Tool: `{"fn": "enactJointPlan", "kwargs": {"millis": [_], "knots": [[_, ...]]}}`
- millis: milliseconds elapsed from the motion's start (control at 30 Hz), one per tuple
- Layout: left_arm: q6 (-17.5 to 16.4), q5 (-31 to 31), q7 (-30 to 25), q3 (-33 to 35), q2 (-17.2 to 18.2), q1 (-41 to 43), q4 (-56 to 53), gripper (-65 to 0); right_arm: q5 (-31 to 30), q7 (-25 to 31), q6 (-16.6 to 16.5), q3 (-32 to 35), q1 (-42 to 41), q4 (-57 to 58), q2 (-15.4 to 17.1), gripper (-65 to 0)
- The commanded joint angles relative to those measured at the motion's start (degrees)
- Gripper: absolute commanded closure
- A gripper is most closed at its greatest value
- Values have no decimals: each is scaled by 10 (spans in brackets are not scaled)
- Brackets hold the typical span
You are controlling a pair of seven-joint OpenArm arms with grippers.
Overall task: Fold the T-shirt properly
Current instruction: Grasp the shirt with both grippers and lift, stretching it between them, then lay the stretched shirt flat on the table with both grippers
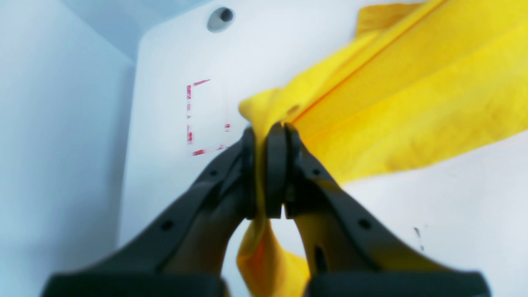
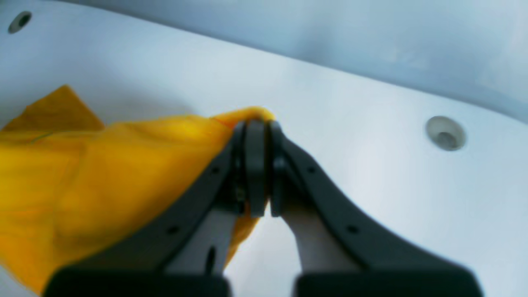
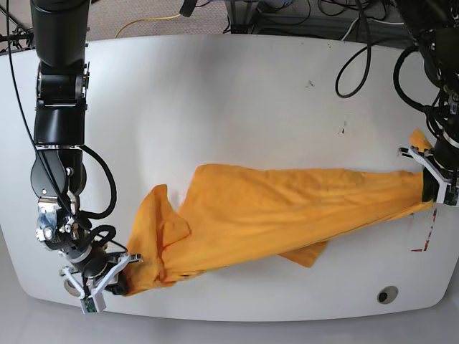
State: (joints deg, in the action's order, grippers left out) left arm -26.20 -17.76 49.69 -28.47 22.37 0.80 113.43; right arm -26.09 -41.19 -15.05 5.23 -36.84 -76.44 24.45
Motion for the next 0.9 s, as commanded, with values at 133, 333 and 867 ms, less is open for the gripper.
{"fn": "enactJointPlan", "kwargs": {"millis": [133,333,867], "knots": [[-17,22,80,-9,16,-153,6,0,14,10,-14,-7,-90,-8,14,0],[-44,22,113,12,33,-277,6,0,14,-25,-15,-6,-165,-8,29,0],[-87,17,129,37,46,-177,17,0,-16,-25,-15,-80,-7,-73,80,0]]}}
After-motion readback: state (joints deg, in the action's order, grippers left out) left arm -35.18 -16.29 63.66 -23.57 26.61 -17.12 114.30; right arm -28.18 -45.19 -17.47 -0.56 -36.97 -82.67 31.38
